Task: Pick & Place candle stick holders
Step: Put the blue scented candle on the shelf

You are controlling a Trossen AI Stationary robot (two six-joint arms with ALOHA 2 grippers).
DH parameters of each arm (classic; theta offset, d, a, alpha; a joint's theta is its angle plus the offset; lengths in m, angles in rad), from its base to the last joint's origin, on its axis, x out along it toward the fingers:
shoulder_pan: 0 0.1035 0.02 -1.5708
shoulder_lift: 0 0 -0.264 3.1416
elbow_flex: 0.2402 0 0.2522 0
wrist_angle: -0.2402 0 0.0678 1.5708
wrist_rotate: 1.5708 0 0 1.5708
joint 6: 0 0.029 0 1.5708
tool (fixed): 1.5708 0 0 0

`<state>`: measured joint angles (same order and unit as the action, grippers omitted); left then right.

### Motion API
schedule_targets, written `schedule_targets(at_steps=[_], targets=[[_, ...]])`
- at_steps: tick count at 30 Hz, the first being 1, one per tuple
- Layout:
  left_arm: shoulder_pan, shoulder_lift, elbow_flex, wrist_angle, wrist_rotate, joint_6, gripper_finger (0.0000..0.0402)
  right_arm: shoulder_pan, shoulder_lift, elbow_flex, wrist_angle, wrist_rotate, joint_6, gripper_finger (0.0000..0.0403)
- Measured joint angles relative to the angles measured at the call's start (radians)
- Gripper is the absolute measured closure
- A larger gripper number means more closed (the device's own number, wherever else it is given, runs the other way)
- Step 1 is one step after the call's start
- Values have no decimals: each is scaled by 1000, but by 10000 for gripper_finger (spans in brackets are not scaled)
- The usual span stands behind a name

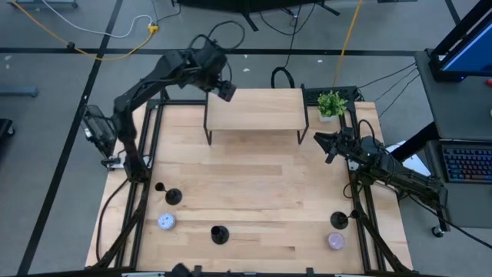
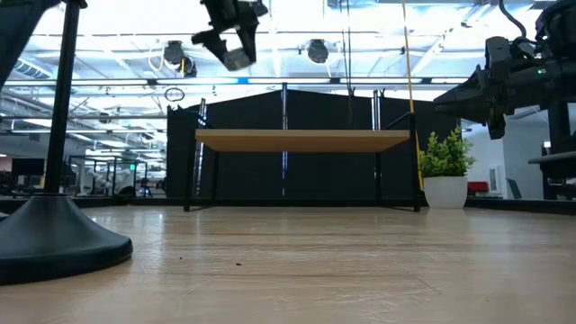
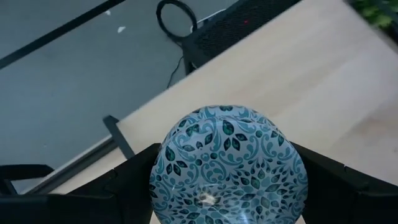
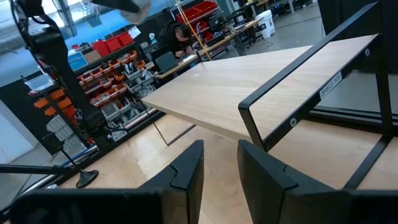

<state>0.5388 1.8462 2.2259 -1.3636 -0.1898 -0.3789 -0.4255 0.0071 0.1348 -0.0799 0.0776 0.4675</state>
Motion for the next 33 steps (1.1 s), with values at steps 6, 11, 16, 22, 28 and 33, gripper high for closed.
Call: schedule_targets(at_steps=[6,11,16,22,28,33], targets=[[59,92,3,-41,4,4,102,0,0,0,0,0,0,314],[89,146,3,-70,6,10,102,0,0,0,-1,0,0,314],[103,190,3,-72,13,19,97,0,0,0,-2,0,0,314],[103,247,3,-76,32,18,101,0,0,0,-3,0,0,314],[104,262,-7,-81,31,15,88,0,0,0,-3,0,0,314],[109,262,-25,-77,26,12,90,0,0,0,-3,0,0,314]])
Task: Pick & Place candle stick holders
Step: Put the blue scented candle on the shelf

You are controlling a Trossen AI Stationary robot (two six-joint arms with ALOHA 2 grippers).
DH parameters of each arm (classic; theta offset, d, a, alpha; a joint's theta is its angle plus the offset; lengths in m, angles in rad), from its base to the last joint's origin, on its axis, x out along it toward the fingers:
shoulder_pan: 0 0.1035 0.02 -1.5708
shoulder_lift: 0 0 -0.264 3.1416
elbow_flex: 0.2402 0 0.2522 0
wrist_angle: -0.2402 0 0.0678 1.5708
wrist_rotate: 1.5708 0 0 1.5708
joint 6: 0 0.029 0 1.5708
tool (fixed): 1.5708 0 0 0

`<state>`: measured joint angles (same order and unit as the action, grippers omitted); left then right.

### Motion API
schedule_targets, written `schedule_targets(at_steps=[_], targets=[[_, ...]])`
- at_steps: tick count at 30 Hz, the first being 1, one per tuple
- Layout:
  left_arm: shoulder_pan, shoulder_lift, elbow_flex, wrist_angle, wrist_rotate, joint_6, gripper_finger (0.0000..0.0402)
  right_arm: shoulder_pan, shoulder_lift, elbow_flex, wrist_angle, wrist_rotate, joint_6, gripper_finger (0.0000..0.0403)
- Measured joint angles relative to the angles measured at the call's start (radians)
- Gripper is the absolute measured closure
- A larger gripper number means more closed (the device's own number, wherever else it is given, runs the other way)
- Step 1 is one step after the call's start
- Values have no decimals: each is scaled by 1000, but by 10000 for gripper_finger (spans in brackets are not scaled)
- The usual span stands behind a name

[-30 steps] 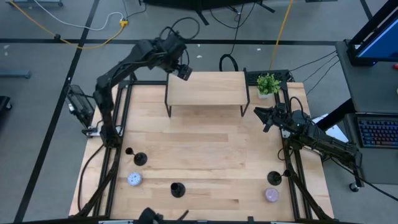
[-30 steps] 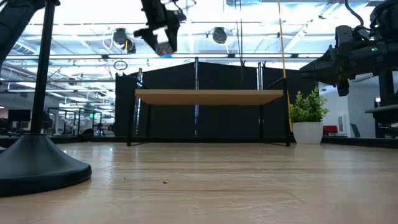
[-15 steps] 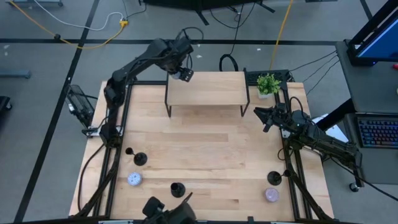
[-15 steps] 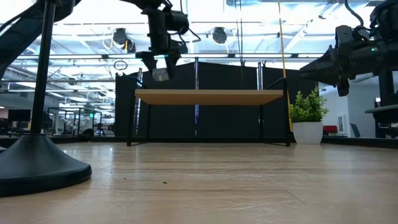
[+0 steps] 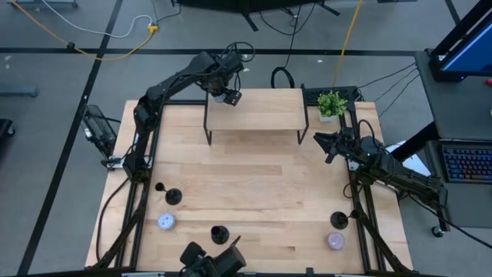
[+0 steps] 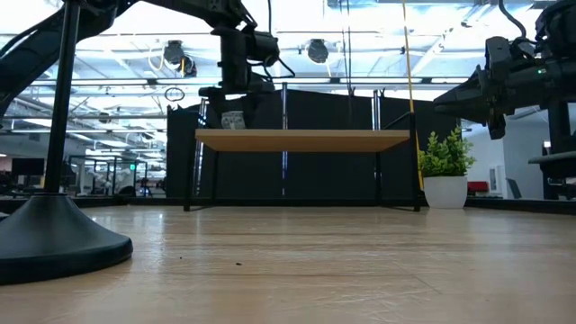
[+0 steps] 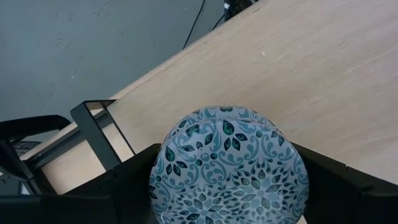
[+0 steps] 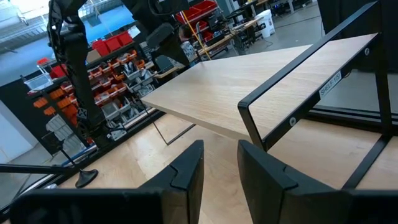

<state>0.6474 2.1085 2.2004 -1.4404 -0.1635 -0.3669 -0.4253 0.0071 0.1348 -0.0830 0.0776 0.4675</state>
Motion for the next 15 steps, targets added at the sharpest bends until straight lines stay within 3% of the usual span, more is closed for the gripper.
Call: schedule_targets(at_steps=[15], targets=[[4,0,-88,56,-3,-2,95,0,0,0,0,0,0,314]])
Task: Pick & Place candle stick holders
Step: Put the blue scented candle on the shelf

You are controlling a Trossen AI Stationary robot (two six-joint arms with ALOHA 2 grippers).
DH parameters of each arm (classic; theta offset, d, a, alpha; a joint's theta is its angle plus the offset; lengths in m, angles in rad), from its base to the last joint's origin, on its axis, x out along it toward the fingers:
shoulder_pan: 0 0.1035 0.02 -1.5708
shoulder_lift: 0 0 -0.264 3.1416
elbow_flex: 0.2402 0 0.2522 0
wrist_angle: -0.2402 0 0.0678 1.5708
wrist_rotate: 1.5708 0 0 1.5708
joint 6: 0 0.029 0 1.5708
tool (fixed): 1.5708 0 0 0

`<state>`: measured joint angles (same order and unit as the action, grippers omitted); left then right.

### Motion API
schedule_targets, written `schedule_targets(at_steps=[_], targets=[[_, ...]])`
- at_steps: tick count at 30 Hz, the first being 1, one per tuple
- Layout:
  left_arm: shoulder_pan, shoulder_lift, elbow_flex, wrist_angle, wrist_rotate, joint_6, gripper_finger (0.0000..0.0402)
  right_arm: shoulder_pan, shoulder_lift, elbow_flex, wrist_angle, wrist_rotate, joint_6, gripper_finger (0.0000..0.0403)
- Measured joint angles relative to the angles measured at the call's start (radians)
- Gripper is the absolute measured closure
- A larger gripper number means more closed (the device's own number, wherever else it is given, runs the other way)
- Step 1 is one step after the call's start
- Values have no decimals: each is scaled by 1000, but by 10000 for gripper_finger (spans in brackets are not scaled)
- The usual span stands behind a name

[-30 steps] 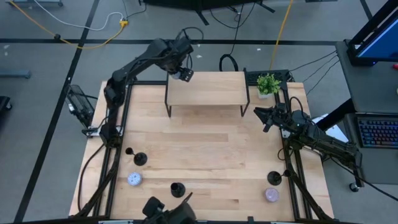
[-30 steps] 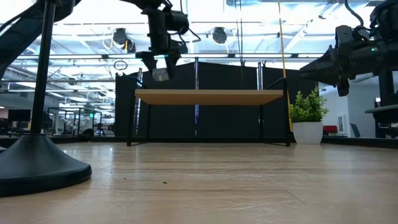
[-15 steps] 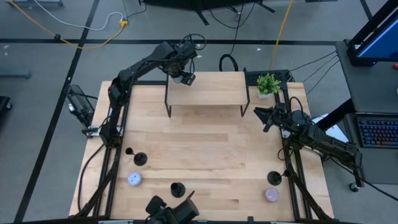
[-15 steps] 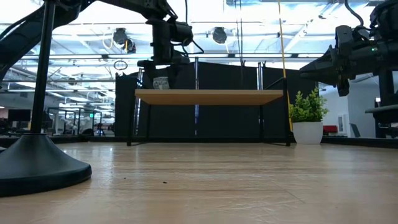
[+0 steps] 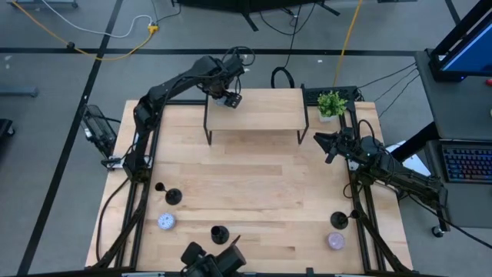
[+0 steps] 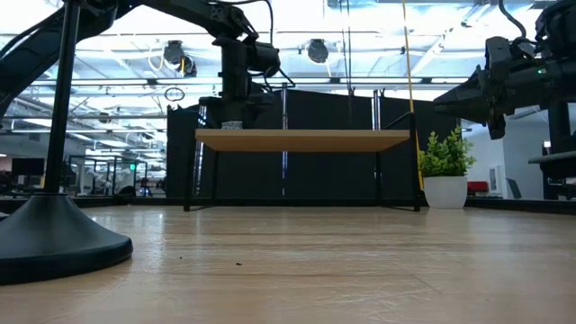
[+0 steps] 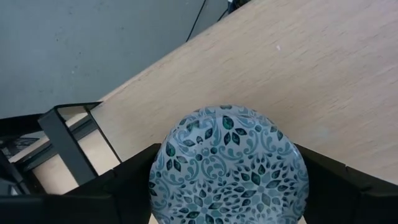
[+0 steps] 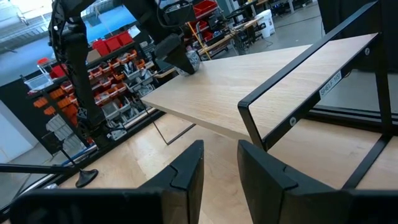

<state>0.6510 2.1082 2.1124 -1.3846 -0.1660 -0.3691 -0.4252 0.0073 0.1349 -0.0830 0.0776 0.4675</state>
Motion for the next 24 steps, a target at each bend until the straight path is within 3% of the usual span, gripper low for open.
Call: schedule_targets(at_steps=[14,24], targets=[[6,0,0,2,6,0,29,0,0,0,0,0,0,314],[9,0,33,1,9,16,25,0,0,0,0,0,0,314]])
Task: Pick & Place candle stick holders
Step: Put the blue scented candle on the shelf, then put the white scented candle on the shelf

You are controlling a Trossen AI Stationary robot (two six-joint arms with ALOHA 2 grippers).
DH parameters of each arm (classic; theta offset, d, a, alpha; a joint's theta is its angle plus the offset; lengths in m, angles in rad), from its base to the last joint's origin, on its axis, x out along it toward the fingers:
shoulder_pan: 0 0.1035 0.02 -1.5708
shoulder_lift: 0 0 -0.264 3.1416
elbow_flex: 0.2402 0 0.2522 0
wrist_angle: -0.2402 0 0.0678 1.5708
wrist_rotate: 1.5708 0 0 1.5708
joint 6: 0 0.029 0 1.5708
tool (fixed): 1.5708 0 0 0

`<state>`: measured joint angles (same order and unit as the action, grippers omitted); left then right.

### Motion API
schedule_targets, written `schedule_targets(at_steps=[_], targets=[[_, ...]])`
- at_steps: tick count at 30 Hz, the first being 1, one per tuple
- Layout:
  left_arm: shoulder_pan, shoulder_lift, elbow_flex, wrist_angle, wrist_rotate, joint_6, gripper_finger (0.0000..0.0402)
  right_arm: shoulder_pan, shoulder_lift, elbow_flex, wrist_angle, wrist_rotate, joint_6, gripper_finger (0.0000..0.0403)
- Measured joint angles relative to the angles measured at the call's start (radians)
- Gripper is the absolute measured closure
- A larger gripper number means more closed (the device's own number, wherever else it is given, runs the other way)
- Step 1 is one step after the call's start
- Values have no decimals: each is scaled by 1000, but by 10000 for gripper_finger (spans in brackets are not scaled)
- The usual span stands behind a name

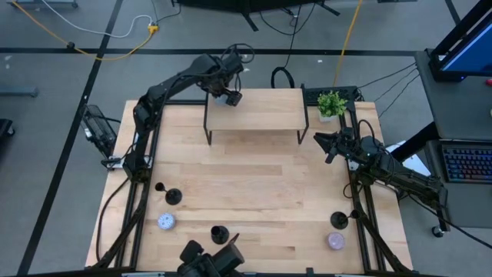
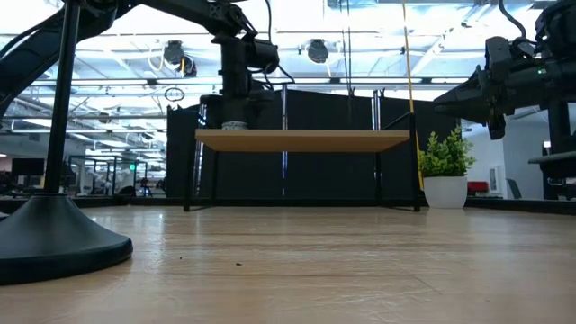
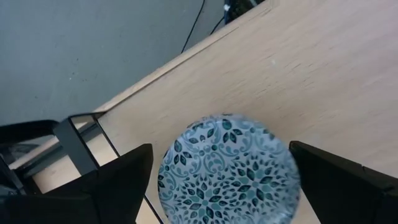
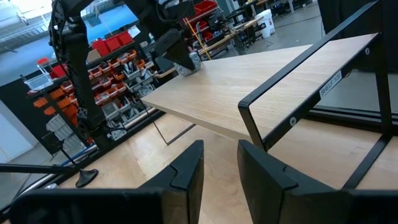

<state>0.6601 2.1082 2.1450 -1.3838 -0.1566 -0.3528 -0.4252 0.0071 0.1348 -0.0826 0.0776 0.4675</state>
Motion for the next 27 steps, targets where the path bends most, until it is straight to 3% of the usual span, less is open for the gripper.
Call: schedule_targets(at_steps=[11,21,27], targets=[[-3,-23,213,-144,78,26,21,0,0,0,0,0,0,314],[-81,-248,202,-193,69,-51,39,0,0,0,0,0,-6,314],[-210,-360,202,-187,78,-155,37,0,0,0,0,0,-11,314]])
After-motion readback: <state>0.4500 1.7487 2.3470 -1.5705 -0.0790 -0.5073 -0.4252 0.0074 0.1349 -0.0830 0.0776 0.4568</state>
